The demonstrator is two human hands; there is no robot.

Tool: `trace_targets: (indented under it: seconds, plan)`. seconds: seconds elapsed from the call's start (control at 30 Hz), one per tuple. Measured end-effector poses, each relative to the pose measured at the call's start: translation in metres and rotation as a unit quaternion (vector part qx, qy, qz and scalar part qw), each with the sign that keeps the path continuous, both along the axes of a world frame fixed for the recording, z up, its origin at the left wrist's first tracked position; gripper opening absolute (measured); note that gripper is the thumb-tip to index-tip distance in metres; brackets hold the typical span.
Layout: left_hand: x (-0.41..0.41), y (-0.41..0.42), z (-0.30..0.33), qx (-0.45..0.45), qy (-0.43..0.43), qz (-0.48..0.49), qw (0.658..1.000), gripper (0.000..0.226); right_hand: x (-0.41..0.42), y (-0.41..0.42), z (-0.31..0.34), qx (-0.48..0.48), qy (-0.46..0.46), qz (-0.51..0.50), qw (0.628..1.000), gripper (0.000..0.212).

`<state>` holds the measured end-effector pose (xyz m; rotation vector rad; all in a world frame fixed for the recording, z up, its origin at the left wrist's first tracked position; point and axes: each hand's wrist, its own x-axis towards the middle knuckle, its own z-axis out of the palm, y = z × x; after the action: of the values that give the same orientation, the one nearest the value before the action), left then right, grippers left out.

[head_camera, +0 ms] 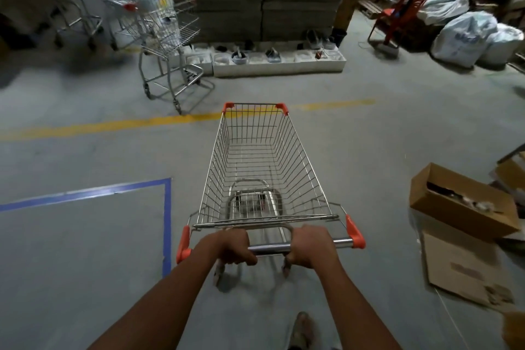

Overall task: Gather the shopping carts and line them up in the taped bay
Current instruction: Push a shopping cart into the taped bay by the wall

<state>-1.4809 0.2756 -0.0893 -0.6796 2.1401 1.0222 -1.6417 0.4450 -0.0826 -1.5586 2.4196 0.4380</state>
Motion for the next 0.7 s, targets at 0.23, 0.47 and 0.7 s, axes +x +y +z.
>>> trace_targets:
  seconds: [0.23, 0.47, 0.7]
  plan:
    - [-0.091, -0.054, -0.007, -0.045, 0.033, 0.056, 0.997, 0.038, -0.112, -0.079, 0.003, -0.011, -0.008, 0.062, 0.998, 0.047]
    - [-0.166, -0.106, -0.002, -0.2, 0.102, 0.113, 0.968, 0.035, -0.208, -0.169, 0.01, -0.047, -0.032, 0.118, 0.991, 0.045]
    - [-0.228, -0.166, 0.001, -0.213, 0.093, 0.169, 0.958, 0.034, -0.283, -0.262, 0.01, -0.038, -0.042, 0.186, 0.981, 0.04]
